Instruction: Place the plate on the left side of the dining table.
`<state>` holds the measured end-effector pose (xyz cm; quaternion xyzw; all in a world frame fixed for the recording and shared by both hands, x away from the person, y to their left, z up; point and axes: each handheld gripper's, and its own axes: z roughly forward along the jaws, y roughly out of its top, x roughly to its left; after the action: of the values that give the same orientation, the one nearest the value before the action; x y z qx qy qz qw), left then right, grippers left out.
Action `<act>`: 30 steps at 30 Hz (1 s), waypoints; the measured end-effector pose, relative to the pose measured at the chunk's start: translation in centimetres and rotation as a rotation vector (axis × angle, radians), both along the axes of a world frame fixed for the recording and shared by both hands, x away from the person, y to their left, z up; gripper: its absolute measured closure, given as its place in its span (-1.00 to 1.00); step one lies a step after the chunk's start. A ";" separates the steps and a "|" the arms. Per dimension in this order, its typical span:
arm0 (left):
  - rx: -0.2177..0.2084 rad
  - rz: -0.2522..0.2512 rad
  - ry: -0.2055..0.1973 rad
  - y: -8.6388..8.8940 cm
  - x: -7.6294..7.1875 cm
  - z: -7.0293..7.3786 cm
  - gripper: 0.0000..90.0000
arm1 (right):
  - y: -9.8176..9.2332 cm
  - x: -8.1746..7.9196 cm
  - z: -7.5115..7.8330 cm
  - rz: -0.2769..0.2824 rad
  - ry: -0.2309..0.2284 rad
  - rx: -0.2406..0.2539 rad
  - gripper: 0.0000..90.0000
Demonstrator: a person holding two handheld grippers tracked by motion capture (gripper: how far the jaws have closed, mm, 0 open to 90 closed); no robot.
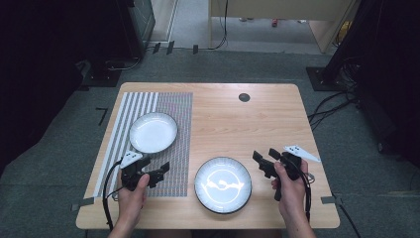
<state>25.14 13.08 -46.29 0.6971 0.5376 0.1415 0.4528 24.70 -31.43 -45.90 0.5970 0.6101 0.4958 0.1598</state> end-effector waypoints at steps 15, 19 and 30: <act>0.091 0.116 0.023 5.5 -0.8 -2.5 -0.59 | -3.9 -1.9 -3.0 -0.117 0.059 -0.154 -0.40; 0.126 0.150 0.030 6.9 -0.7 -2.8 -0.59 | -5.6 -2.3 -4.0 -0.156 0.086 -0.197 -0.40; 0.209 0.170 0.045 8.5 -0.6 -3.7 -0.60 | -8.7 -2.5 -5.4 -0.208 0.140 -0.263 -0.41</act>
<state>24.59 21.55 -49.96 0.6953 0.5873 0.2189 0.3519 22.24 -40.08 -51.32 0.6639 0.6143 0.3497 0.2440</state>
